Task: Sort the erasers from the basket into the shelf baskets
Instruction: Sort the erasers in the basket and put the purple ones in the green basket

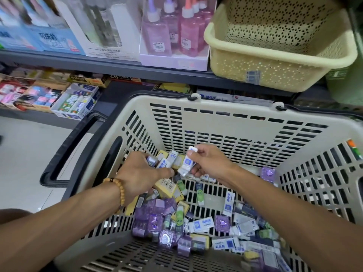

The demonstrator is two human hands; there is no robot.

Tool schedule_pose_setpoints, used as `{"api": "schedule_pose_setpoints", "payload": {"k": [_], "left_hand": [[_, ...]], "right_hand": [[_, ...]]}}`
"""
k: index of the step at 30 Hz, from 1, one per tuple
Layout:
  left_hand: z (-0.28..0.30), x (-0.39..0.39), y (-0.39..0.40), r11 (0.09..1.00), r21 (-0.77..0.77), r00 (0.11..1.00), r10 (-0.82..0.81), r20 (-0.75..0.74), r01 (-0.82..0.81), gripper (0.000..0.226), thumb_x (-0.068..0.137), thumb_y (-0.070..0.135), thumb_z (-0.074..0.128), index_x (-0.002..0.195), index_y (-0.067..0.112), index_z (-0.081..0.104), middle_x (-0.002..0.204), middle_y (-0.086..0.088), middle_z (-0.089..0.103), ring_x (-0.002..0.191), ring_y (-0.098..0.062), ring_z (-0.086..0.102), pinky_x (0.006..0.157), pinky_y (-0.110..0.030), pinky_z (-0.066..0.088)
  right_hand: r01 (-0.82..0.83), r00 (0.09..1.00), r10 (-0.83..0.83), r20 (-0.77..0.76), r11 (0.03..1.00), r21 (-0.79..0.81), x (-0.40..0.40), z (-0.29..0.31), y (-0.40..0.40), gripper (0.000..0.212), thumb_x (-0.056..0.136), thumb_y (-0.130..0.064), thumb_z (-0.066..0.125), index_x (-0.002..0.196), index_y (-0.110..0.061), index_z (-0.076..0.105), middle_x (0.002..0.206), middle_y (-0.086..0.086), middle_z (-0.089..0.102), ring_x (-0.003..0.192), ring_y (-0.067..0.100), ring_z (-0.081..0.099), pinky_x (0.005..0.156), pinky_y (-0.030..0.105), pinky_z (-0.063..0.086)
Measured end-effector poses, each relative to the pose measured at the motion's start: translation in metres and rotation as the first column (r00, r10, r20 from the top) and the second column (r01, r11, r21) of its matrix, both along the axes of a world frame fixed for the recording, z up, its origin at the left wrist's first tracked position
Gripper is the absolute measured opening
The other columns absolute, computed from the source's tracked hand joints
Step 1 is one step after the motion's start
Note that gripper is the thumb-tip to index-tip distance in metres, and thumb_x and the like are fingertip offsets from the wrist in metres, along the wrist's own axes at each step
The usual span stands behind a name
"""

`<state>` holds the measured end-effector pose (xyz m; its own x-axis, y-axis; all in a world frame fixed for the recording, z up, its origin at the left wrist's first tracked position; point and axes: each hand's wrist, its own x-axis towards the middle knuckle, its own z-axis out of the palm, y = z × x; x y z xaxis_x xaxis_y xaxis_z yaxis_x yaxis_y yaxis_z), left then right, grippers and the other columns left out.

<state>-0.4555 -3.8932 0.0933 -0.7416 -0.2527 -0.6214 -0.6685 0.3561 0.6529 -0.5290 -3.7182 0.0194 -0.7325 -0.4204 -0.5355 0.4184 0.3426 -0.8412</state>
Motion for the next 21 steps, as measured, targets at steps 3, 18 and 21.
{"api": "schedule_pose_setpoints", "payload": {"k": [3, 18, 21], "left_hand": [[0.003, -0.001, -0.003, 0.995, 0.053, 0.996, 0.087, -0.011, -0.086, 0.065, 0.071, 0.024, 0.085, 0.121, -0.006, 0.056, 0.098, -0.029, 0.070, 0.076, -0.039, 0.071, 0.065, -0.042, 0.061], [0.007, -0.007, -0.008, 0.958, 0.122, 0.949, 0.275, -0.152, -0.258, 0.034, 0.073, 0.020, 0.083, 0.084, -0.005, 0.063, 0.071, -0.015, 0.073, 0.046, -0.014, 0.063, 0.037, -0.017, 0.041], [0.004, -0.008, -0.010, 0.965, 0.082, 0.953, 0.260, -0.155, -0.250, 0.041, 0.073, 0.027, 0.082, 0.096, -0.003, 0.066, 0.084, -0.019, 0.074, 0.054, -0.015, 0.064, 0.040, -0.018, 0.042]], "right_hand": [[0.021, 0.993, -0.006, -0.116, 0.992, 0.123, 0.001, -0.011, -0.002, 0.028, 0.099, -0.022, 0.056, 0.120, -0.003, 0.056, 0.097, 0.025, 0.070, 0.073, 0.025, 0.068, 0.075, 0.044, 0.059], [0.103, 0.972, -0.084, -0.220, 0.992, 0.077, 0.004, -0.009, -0.002, 0.021, 0.101, -0.017, 0.051, 0.103, 0.000, 0.063, 0.088, 0.012, 0.064, 0.076, 0.026, 0.069, 0.076, 0.040, 0.059], [0.110, 0.969, -0.053, -0.240, 0.968, 0.228, 0.005, -0.018, 0.002, 0.018, 0.098, -0.017, 0.057, 0.095, -0.001, 0.066, 0.073, 0.009, 0.061, 0.067, 0.021, 0.058, 0.074, 0.043, 0.055]]}}
